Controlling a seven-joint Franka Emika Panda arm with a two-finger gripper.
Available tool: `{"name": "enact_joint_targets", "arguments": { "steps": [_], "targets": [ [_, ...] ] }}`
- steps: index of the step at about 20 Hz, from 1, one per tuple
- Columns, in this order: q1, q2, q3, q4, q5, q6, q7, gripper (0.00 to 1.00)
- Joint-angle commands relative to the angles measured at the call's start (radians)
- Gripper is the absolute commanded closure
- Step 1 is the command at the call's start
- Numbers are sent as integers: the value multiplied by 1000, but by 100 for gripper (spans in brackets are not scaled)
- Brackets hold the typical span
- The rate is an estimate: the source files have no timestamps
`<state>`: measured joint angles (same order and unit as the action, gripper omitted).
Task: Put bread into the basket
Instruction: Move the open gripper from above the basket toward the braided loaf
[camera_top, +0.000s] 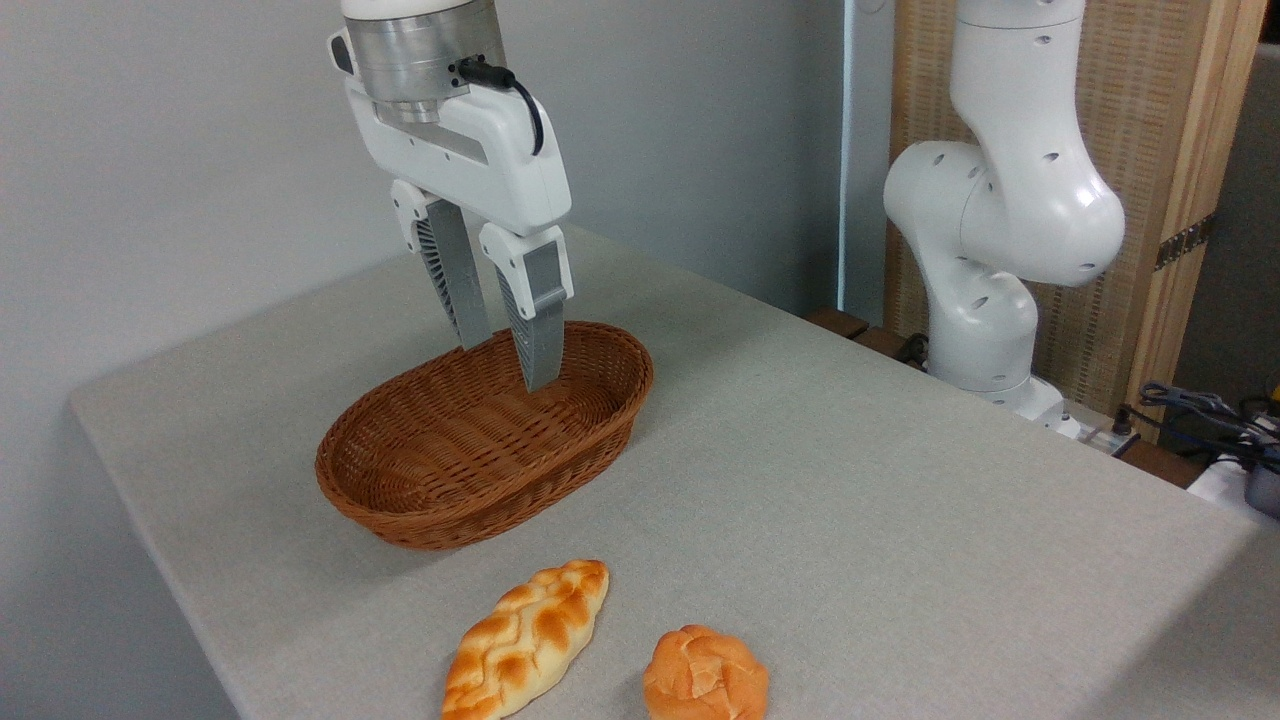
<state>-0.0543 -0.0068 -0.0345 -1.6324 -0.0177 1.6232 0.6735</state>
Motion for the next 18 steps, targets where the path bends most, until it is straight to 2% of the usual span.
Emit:
{"name": "enact_joint_targets", "arguments": {
  "steps": [1, 11, 14, 18],
  "targets": [
    [1, -12, 2, -23, -24, -14, 20, 0],
    [1, -12, 2, -27, -25, 6, 20, 0],
    [2, -38, 8, -102, -25, 119, 23, 0],
    [8, -59, 42, -262, -25, 358, 17, 0]
  ]
}}
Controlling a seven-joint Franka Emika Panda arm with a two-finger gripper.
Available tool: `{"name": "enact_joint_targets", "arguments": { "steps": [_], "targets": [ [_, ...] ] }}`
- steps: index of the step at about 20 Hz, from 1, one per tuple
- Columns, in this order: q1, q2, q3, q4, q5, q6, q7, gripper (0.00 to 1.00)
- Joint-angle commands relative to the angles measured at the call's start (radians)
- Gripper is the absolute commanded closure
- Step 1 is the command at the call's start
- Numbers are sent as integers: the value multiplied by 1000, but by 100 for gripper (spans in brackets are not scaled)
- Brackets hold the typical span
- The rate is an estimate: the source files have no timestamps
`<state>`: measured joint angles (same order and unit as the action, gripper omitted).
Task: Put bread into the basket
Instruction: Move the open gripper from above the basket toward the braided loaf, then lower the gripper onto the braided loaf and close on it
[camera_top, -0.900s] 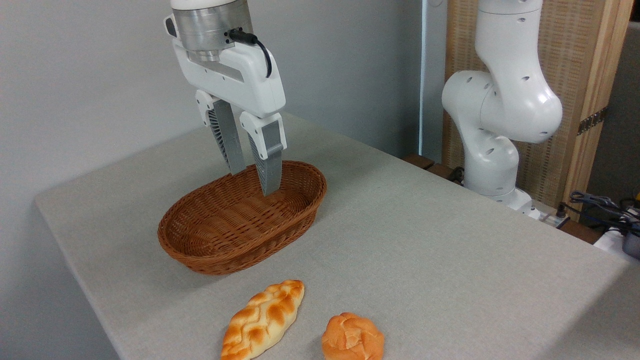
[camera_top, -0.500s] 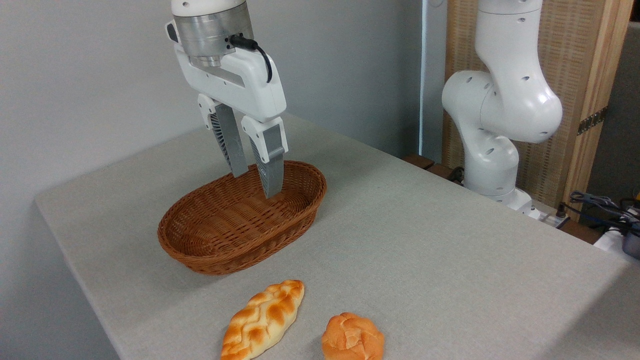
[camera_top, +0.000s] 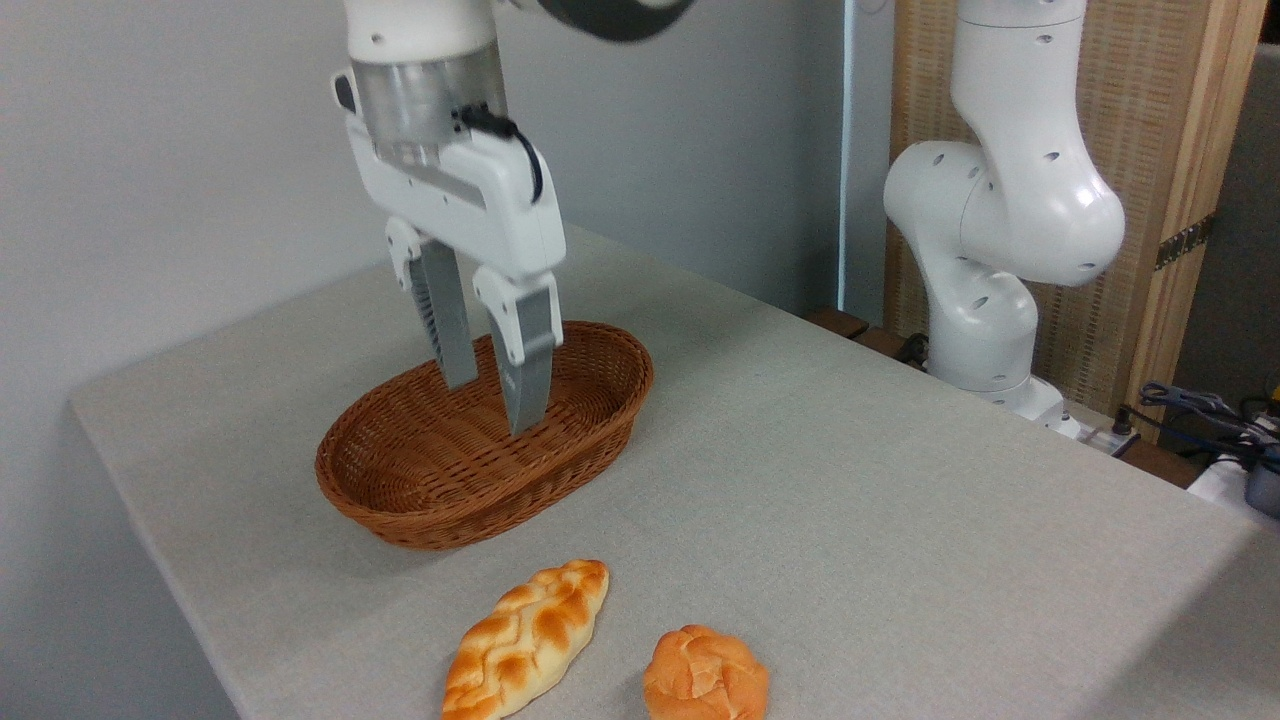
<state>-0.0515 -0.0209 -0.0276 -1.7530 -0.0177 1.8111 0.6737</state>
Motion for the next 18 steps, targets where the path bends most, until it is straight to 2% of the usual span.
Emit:
{"name": "enact_joint_targets", "arguments": {
  "steps": [1, 5, 8, 18],
  "targets": [
    [5, -42, 38, -166, -25, 224, 15, 0],
    [53, -33, 41, -259, -18, 404, 30, 0],
    [68, 15, 63, -263, -18, 468, 63, 0],
    [68, 99, 69, -279, -14, 481, 86, 0]
  ]
}}
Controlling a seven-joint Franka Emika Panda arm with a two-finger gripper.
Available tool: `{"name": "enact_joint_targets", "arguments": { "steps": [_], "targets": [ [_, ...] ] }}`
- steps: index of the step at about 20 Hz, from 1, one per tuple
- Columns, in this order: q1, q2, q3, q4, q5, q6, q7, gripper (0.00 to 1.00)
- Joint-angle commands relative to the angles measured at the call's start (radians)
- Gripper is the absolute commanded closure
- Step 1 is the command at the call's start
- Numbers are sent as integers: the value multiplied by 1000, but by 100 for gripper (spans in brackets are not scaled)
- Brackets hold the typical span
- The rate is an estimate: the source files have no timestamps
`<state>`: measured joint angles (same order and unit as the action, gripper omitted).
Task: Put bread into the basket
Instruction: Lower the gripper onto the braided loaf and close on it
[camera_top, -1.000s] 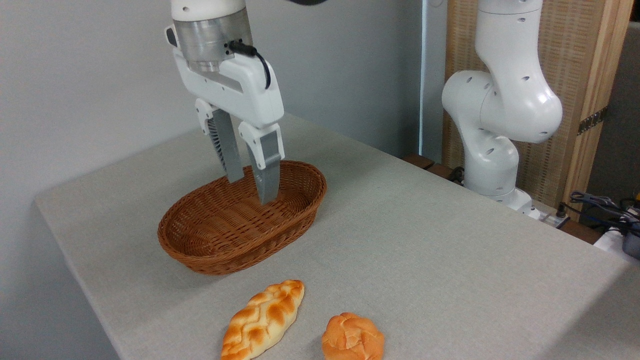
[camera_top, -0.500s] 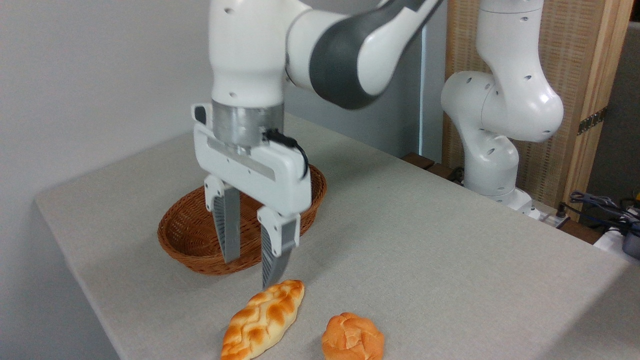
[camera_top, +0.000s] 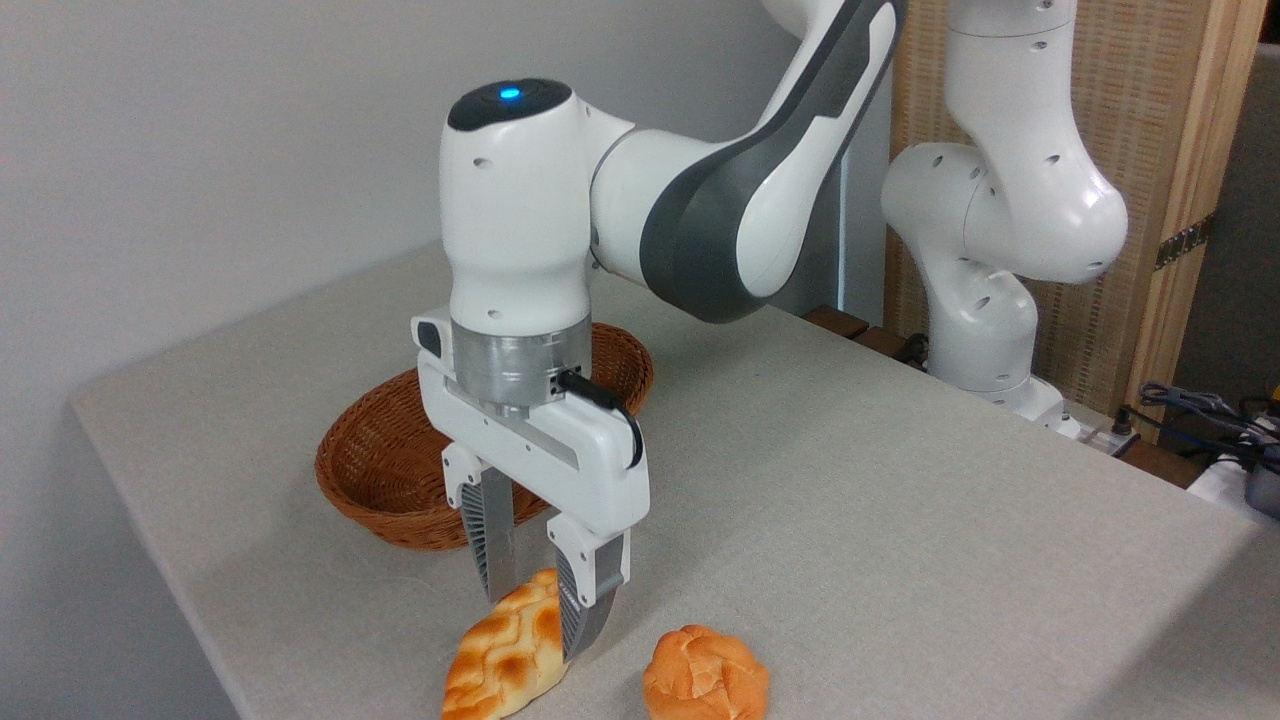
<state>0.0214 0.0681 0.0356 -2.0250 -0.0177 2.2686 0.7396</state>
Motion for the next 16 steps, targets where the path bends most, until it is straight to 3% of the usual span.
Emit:
{"name": "enact_joint_targets", "arguments": {
  "steps": [1, 5, 11, 12, 14, 16],
  "targets": [
    [-5, 22, 0, -7, -14, 23, 20, 0],
    [-5, 51, -9, -7, -24, 83, 18, 0],
    [-6, 65, -23, -6, -25, 84, 17, 3],
    [-6, 65, -23, -6, -25, 84, 17, 16],
    [-8, 64, -26, -6, -25, 83, 18, 53],
    [-8, 64, -32, -4, -25, 83, 17, 64]
  ]
}}
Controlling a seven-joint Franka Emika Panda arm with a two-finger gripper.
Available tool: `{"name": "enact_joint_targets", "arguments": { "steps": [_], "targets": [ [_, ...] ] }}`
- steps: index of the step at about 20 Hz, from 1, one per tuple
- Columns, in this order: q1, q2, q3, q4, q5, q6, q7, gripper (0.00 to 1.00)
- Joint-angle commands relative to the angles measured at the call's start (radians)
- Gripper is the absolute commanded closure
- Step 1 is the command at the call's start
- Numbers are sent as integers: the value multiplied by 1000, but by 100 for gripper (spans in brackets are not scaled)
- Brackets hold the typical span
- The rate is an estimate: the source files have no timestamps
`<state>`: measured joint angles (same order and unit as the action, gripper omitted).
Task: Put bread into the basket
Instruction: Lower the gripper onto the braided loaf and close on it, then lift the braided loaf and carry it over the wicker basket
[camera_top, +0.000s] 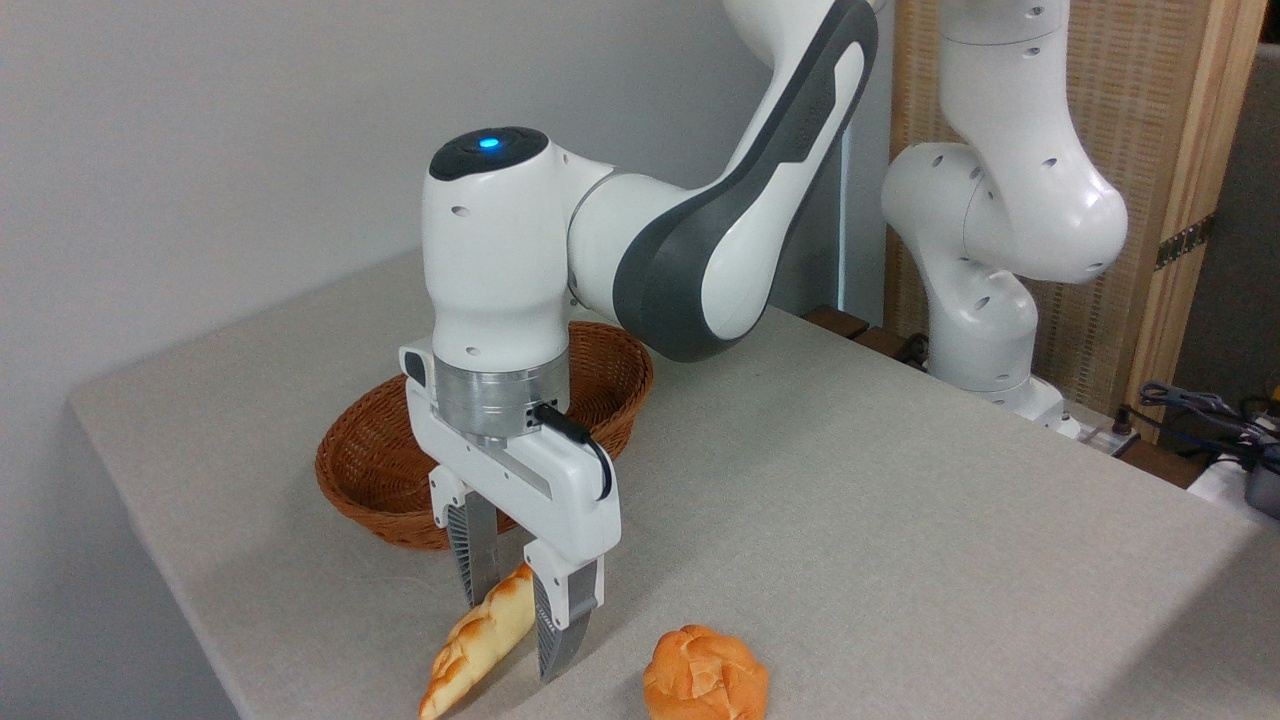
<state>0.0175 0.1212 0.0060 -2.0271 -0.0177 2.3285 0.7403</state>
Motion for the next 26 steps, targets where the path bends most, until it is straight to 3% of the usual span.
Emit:
{"name": "enact_joint_targets", "arguments": {
  "steps": [1, 11, 13, 17, 20, 22, 26],
  "targets": [
    [-4, 11, -3, -2, -24, 22, 16, 65],
    [-4, -2, -4, 7, -25, 9, 10, 70],
    [-4, -2, -4, 36, -36, -43, 8, 70],
    [-2, 2, -3, 140, -74, -202, 14, 83],
    [-2, -2, -4, 182, -82, -254, 14, 82],
    [-2, -2, -1, 252, -119, -322, 13, 82],
    [-4, -34, -7, 360, -238, -487, 8, 79]
  ]
}}
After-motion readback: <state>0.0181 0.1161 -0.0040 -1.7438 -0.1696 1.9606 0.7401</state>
